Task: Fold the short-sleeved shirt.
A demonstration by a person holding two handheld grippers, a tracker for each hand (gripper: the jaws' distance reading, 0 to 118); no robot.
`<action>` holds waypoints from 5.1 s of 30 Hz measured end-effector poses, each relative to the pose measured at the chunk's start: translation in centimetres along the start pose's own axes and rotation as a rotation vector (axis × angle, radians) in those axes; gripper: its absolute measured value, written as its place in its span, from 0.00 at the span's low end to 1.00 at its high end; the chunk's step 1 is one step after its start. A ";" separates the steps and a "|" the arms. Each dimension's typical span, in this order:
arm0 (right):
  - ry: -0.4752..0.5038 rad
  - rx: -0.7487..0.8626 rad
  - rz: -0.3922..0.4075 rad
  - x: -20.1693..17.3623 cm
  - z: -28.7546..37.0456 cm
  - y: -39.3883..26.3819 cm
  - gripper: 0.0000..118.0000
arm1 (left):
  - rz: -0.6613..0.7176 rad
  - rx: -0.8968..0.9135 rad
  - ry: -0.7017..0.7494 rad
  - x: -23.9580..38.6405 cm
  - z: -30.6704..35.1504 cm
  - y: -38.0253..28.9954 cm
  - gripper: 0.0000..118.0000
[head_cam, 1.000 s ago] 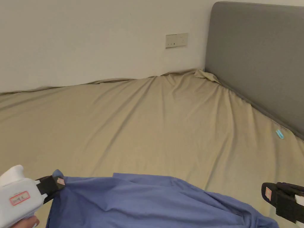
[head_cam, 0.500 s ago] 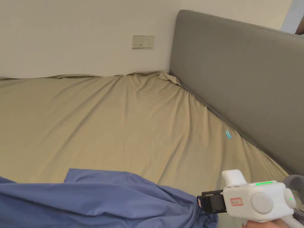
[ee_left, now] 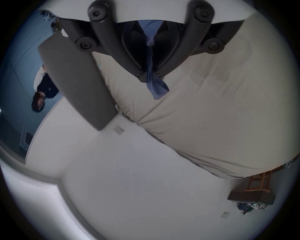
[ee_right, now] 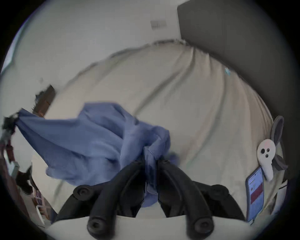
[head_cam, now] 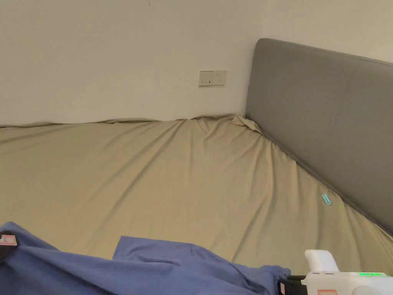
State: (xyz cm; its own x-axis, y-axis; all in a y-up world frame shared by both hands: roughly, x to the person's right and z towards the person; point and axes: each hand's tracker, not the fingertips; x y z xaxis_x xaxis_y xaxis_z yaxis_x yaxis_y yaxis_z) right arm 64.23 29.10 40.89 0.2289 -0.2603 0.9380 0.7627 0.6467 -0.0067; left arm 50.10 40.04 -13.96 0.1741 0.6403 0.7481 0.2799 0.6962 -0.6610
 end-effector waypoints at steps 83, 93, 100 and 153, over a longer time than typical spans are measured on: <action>-0.216 0.003 0.586 -7.9 3.5 -3.3 0.11 | -0.166 -0.223 0.516 -15.8 5.8 2.1 0.02; -0.170 -0.259 0.501 -5.3 3.4 -8.5 0.11 | -0.165 -0.333 0.551 -20.3 9.9 -2.7 0.02; -0.167 -0.463 0.399 -3.5 -0.6 -9.1 0.11 | -0.218 -0.471 0.656 -24.1 8.2 -6.9 0.02; 0.190 0.176 0.325 -16.4 13.2 -6.3 0.02 | -0.133 -0.344 0.738 -26.0 6.8 -6.9 1.00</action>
State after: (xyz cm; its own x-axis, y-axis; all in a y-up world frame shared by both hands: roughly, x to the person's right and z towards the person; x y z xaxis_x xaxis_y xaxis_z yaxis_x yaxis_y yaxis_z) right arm 47.68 38.79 30.15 0.5612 -0.1395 0.8159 0.5209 0.8256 -0.2171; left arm 37.22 20.79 -29.23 0.6614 0.0981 0.7436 0.5943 0.5363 -0.5993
